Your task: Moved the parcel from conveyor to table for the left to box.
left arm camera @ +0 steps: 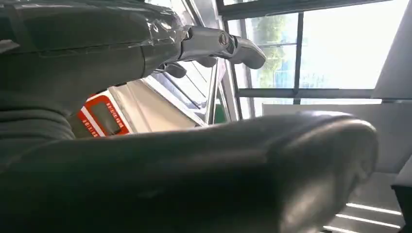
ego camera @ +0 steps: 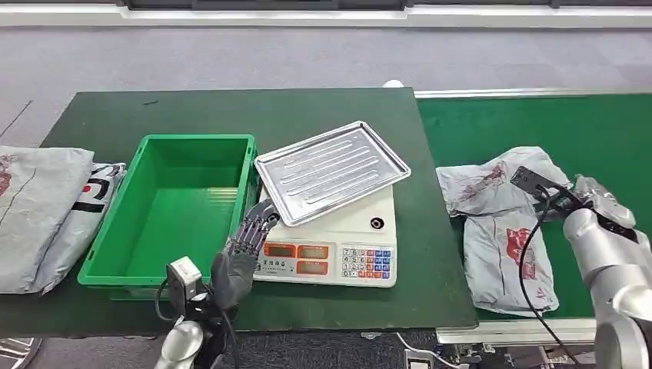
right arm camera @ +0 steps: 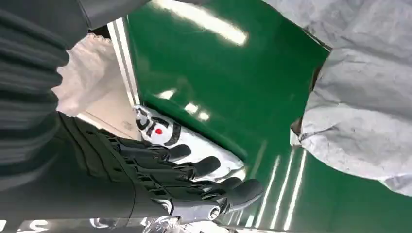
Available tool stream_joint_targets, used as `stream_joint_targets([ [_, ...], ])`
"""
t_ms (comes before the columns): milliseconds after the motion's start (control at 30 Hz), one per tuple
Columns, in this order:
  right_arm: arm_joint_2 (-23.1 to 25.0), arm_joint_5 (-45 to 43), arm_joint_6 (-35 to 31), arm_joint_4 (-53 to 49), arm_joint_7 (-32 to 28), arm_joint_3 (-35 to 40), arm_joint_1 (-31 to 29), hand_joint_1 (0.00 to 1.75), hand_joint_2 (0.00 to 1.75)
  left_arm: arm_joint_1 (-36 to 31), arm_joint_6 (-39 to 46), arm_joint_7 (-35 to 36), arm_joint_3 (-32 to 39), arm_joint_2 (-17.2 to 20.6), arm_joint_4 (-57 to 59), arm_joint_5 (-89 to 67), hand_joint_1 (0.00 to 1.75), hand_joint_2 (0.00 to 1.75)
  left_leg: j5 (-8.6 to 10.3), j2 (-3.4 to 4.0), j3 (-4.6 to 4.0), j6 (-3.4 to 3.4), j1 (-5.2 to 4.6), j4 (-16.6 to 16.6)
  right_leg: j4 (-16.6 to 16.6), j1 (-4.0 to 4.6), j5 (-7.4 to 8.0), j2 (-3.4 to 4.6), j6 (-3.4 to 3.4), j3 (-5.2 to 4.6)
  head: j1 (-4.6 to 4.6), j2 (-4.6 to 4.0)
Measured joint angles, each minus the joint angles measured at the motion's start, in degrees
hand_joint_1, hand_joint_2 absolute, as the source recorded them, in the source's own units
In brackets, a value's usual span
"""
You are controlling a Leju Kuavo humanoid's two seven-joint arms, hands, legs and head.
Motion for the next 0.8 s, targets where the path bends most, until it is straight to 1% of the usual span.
stream_joint_targets([
  [67,0.00,0.00,0.43,0.22,0.04,0.00,-0.01,0.00,1.75,0.02,0.00,0.02,0.00,0.00,-0.02,0.00,0.00,0.00,0.00,0.00,0.00,0.00,0.00,0.00,0.00,0.00,0.00,0.00,0.00,0.01,0.00,0.00],
  [233,0.11,-0.59,5.62,0.88,0.44,-0.59,-0.04,0.00,1.75,0.06,0.00,0.09,0.00,0.04,0.00,0.02,0.00,0.00,0.00,-0.01,0.00,0.00,0.00,0.00,0.00,-0.01,0.00,0.00,0.00,0.02,0.00,0.00],
  [300,0.26,-1.20,7.99,1.12,0.48,-1.36,-0.28,0.00,1.75,0.11,0.00,0.09,0.00,0.07,0.00,0.11,0.00,0.00,0.00,0.00,0.00,0.00,0.00,0.00,0.00,0.00,0.00,0.00,0.00,0.02,0.00,0.00],
  [333,0.35,-1.62,10.48,1.29,0.20,-1.64,-0.39,0.00,1.75,0.11,0.02,0.17,-0.04,0.07,0.02,0.15,0.00,0.00,0.00,0.00,0.00,0.00,0.00,0.00,0.00,0.00,0.00,0.00,0.00,0.02,0.00,0.00],
  [433,0.77,-2.71,16.65,1.57,-2.16,-2.66,-0.16,0.00,1.75,0.02,0.31,0.57,-0.46,0.07,0.24,0.17,0.00,0.00,0.00,-0.01,0.00,0.00,0.00,0.00,0.00,0.00,0.00,-0.01,0.00,0.01,0.00,0.00],
  [533,1.36,-3.19,21.30,1.81,-5.60,-3.30,0.67,0.00,1.75,-0.44,0.68,0.94,-0.68,0.09,0.81,0.33,0.00,0.00,0.00,-0.01,0.00,0.00,0.00,0.00,0.00,0.00,0.00,-0.01,0.00,0.00,0.00,0.00],
  [633,1.75,-3.19,22.73,1.97,-7.10,-3.37,1.57,0.00,1.75,-0.94,0.90,1.09,-0.92,0.11,1.33,0.35,0.00,0.00,0.00,-0.03,-0.01,0.00,0.00,0.00,0.00,0.00,0.00,-0.03,0.00,0.00,0.00,0.00],
  [800,1.93,-3.17,23.32,2.06,-7.41,-3.48,2.06,0.00,1.75,-1.11,0.96,1.13,-0.94,0.13,1.94,0.37,0.00,0.00,0.00,0.00,0.00,0.00,0.00,0.00,0.00,0.00,0.00,0.00,0.00,0.00,0.00,0.00],
])
